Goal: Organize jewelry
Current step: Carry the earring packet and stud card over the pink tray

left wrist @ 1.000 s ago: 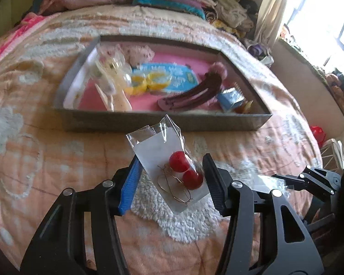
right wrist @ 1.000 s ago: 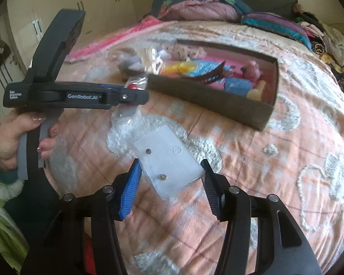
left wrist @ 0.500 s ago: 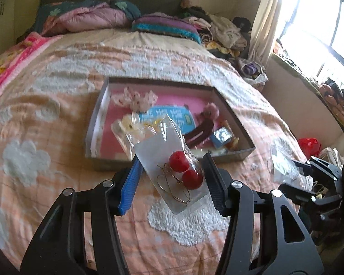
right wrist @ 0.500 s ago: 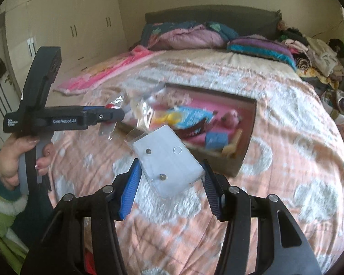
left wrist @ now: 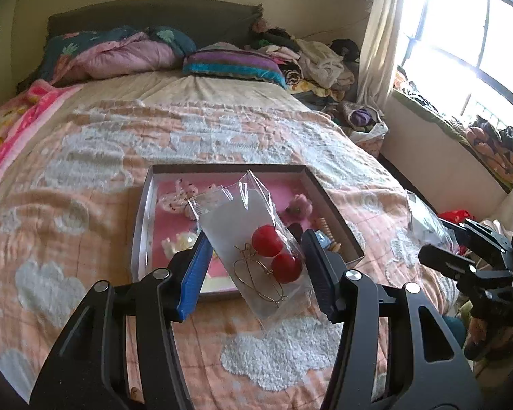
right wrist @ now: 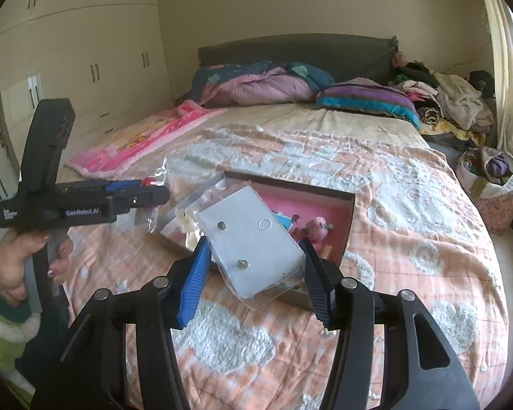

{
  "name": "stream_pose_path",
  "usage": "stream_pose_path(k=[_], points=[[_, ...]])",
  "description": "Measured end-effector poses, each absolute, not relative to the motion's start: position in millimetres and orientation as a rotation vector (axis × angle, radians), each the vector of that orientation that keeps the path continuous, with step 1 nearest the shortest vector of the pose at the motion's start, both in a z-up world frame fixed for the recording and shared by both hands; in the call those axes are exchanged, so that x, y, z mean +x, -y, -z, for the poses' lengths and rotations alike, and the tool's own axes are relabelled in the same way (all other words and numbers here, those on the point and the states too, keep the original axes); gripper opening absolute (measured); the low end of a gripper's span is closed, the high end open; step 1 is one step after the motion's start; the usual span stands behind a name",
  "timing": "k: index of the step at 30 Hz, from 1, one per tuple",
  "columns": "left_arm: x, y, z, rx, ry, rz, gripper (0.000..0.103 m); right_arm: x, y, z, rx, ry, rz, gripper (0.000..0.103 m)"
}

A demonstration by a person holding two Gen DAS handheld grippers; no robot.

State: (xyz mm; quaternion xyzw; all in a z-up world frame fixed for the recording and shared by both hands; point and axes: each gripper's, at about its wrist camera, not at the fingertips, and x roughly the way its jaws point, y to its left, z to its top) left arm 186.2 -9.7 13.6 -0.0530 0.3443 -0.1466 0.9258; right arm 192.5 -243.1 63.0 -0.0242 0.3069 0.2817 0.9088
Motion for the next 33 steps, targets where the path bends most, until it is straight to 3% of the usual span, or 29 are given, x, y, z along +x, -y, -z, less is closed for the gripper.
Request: stream_pose_path(k=[14,33], points=[[200.6,32.9,-5.0,-0.065,-0.723,0.340,0.046,206.8,253.8,-60.8,-0.044,-0.635,-0.511,0.051],[244.9,41.1,58.5,-0.054,-0.829,0.322,0.046,276.9,236.8,10.6,-0.021,-0.806,-0.474,0.051]])
